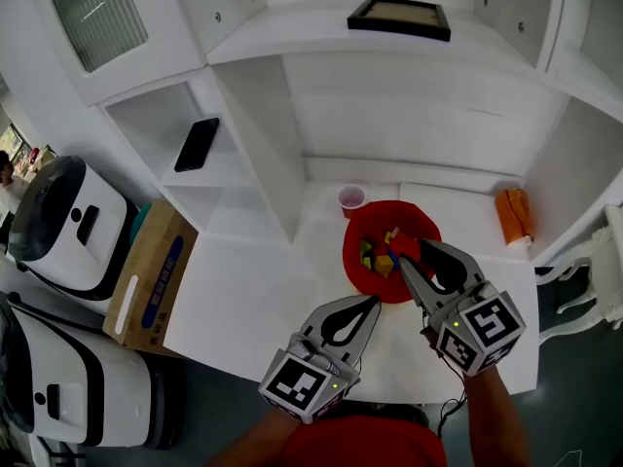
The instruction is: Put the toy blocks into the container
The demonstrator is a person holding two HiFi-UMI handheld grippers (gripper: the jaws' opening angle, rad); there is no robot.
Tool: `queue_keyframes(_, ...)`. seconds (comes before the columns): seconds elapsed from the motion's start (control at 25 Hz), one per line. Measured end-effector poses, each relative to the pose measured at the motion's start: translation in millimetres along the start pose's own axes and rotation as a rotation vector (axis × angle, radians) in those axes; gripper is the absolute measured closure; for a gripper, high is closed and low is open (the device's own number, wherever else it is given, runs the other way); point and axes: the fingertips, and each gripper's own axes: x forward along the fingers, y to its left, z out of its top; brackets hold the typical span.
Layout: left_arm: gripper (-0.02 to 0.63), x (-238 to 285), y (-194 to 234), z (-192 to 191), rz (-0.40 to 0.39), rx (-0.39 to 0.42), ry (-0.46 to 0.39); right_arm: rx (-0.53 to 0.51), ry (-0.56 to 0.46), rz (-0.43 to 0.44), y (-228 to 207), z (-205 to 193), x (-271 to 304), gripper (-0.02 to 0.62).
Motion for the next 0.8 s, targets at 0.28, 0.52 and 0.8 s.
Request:
queue_keyframes(0.28, 0.589, -4.4, 4.3, 8.9, -0.001, -0.023, -0.009, 0.028, -0.087, 0.036, 15.6, 11.6, -17.7, 0.438)
queue_keyframes(0.52, 0.589, -9.0, -7.1, 15.4, -0.029, 0.018, -0.03, -0.002, -0.19, 0.026, 39.7, 18.1, -56.4, 0.592)
queue_keyframes(0.8, 0.589, -14.2, -29.8, 21.4, -0.072, 0.033, -0.027, 0.018, -0.197, 0.008, 53.9, 7.3, -77.7, 0.598)
